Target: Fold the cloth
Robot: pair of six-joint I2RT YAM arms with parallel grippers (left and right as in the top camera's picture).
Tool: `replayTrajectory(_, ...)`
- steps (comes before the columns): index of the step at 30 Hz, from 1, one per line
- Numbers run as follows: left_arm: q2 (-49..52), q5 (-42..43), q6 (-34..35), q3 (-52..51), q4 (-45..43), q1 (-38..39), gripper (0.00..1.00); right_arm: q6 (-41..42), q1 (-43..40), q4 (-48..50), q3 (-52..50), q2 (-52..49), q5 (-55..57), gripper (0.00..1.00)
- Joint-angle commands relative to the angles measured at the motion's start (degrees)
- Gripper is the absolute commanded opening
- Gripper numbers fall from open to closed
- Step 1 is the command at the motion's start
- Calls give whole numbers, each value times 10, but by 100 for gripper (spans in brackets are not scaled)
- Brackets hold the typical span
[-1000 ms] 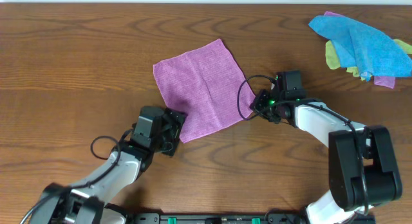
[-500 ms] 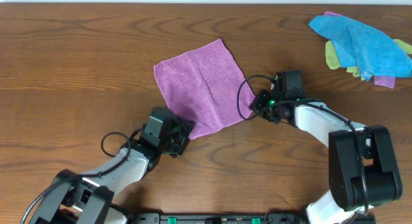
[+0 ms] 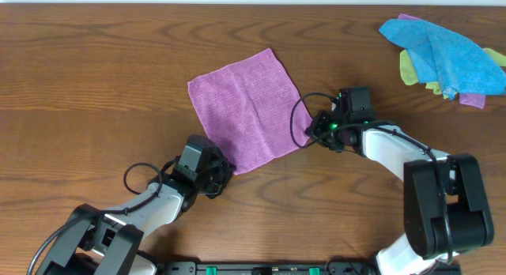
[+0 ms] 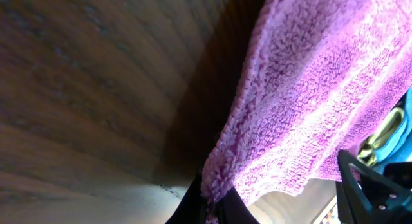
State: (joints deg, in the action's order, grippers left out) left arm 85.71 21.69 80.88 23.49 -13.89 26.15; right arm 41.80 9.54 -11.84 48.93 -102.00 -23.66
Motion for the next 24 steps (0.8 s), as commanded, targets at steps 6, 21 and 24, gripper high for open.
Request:
replayTrajectory(6, 7, 87, -77, -9, 15, -16, 6, -46, 4, -108, -4, 52, 23, 1)
replayTrajectory(21, 7, 198, -168, -9, 99, -23, 6, -67, 14, -293, -6, 134, 84, 1)
replayTrajectory(24, 7, 209, -189, -8, 127, -23, 6, -67, 14, -313, -10, 136, 93, 1)
